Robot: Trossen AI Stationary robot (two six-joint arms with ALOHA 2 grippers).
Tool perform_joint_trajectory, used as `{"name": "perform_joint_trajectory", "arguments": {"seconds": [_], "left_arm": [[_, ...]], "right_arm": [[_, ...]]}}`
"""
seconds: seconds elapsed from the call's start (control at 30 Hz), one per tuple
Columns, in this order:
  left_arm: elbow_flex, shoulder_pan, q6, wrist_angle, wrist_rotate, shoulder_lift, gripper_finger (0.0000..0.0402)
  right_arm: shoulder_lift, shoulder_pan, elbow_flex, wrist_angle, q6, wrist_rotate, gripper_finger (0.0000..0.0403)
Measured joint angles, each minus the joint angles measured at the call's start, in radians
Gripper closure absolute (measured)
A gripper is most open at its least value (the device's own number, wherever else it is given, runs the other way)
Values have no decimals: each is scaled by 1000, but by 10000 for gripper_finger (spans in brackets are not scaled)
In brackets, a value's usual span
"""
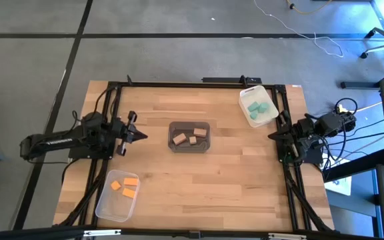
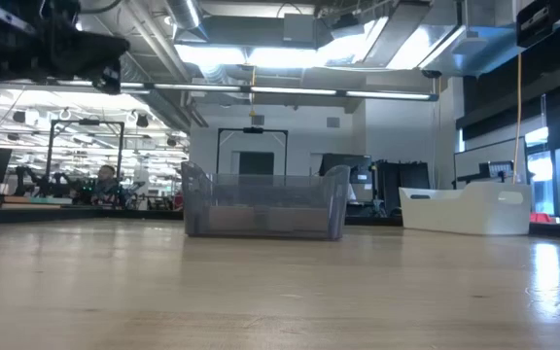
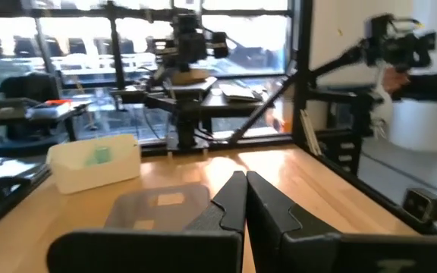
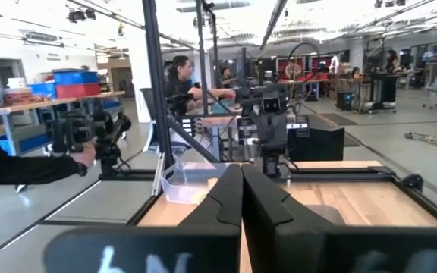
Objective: Sort & place blocks by color
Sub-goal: Return to Home Position
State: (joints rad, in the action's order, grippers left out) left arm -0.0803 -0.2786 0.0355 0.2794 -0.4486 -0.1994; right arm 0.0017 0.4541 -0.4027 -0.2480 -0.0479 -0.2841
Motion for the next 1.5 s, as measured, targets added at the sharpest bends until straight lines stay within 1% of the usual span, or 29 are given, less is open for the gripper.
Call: {"name": "perform_joint_trajectory", "arguments": {"seconds": [0.1,0.2,0.4,0.57,0.67,0.77,0.87,1.0,1.3,1.4,1.5], "left_arm": [[57,-19,22,30,17,58,401],[72,-36,15,-14,31,105,401],[73,-70,-53,-22,38,131,401],[72,-111,-83,-84,40,130,401],[73,-137,-75,-88,39,130,401],[73,-153,-75,-88,39,130,401],[73,-162,-71,-88,21,130,401],[73,-164,-63,-88,-11,130,401],[73,-164,-63,-88,-11,130,402],[73,-164,-68,-88,2,130,402],[73,-164,-71,-89,44,130,402]], "right_arm": [[0,0,0,4,0,-17,403],[0,0,0,4,0,-22,403],[0,0,0,17,0,-37,403],[0,0,14,24,48,-44,403],[0,0,49,23,53,-83,403],[0,0,108,59,53,-93,403],[0,0,177,162,54,-92,403],[0,0,263,249,53,-92,403],[0,0,396,402,54,-89,403],[1,-2,396,389,48,-81,403],[1,-2,396,386,94,-59,403]]}}
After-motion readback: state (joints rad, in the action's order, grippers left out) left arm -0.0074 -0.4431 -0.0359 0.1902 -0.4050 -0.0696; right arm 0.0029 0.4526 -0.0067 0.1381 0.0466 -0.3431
